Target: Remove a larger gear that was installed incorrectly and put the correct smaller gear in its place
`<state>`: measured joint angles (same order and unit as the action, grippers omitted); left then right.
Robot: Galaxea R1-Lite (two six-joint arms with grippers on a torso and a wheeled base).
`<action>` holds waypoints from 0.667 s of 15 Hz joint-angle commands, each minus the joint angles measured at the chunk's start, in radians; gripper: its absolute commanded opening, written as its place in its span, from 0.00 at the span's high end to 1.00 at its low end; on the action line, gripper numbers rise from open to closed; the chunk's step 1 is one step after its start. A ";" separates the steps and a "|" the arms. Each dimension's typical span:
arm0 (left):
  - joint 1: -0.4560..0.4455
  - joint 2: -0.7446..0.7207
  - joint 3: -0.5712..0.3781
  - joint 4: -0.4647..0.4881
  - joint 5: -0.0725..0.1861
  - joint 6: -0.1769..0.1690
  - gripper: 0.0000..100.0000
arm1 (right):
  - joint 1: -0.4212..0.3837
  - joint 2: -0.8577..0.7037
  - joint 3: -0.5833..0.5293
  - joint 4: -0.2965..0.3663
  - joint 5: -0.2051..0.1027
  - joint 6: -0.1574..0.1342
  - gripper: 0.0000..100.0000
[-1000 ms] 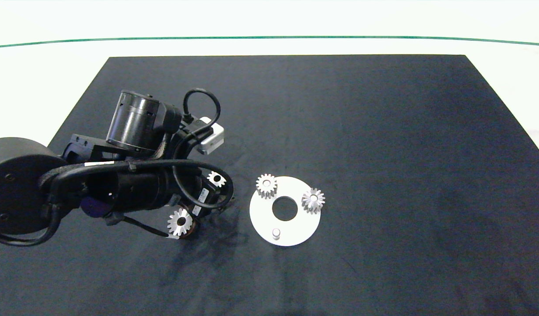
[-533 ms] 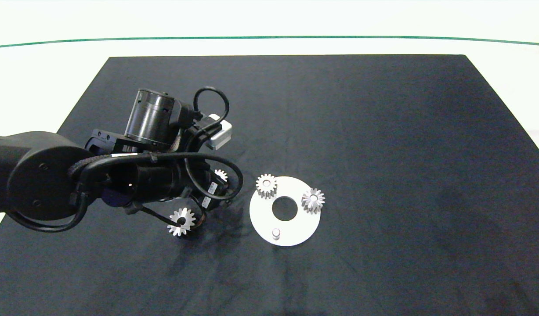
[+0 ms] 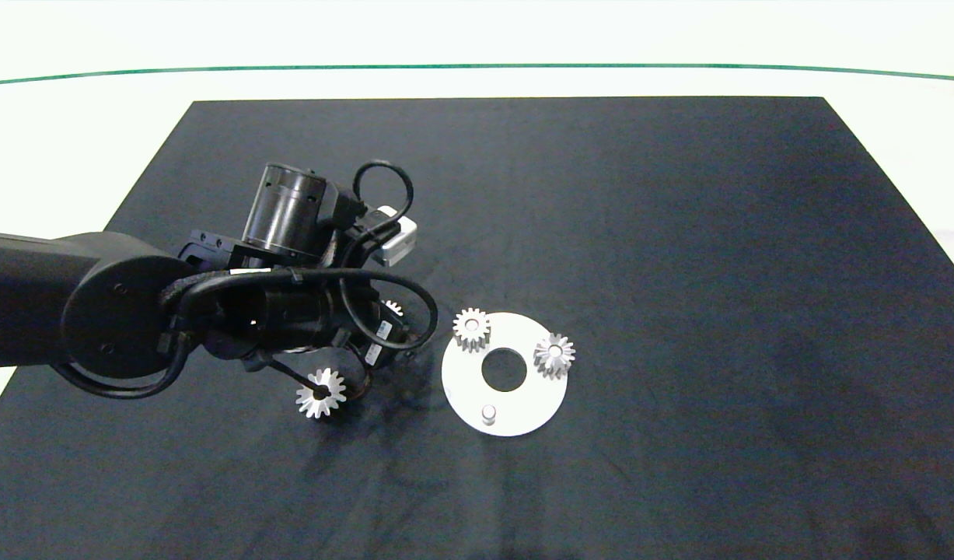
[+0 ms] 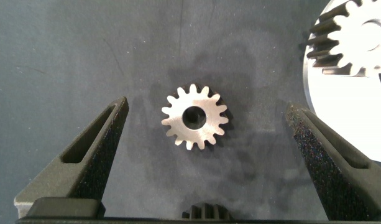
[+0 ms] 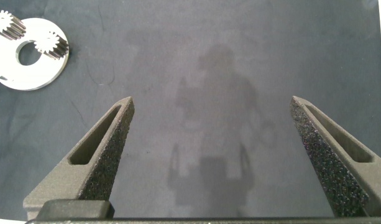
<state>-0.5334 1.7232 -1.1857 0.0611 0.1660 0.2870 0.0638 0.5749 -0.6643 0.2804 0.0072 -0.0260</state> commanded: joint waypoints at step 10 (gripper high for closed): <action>0.003 0.035 0.000 -0.001 0.004 0.003 0.08 | 0.001 0.000 0.000 0.002 0.000 0.001 0.00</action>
<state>-0.5306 1.7540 -1.1857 0.0591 0.1691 0.2885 0.0638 0.5749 -0.6643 0.2804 0.0072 -0.0240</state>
